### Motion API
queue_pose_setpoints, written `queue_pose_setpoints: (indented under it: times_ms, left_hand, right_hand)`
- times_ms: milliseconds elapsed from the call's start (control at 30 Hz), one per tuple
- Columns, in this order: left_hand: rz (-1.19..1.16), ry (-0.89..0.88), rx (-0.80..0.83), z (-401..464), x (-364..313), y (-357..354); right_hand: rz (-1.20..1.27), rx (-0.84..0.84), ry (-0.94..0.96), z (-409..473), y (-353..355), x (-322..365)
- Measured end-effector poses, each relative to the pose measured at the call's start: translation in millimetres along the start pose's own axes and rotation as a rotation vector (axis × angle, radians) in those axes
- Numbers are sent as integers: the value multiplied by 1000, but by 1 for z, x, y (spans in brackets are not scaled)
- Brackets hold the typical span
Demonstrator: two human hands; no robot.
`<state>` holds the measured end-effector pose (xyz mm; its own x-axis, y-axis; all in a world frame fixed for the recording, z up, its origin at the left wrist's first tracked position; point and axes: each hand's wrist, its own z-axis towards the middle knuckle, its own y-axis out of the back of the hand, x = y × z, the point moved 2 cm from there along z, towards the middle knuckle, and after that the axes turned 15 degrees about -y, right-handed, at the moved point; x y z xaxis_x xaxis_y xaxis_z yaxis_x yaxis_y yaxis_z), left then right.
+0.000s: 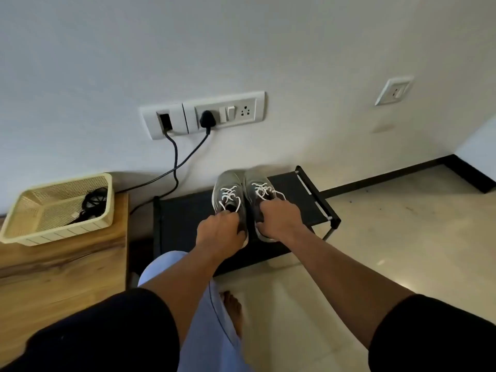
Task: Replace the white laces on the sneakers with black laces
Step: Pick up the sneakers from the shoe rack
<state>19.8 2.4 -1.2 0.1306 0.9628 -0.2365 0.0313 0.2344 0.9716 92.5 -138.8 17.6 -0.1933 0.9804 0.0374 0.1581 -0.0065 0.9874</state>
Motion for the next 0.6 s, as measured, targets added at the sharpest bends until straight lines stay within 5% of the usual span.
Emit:
queue_pose_setpoints:
  times_ms: [300, 600]
  left_hand:
    - [-315, 107, 49, 9, 16, -31]
    - [-304, 76, -82, 5, 17, -21]
  right_hand:
    - [36, 91, -38, 12, -33, -11]
    - [116, 21, -22, -1, -18, -6]
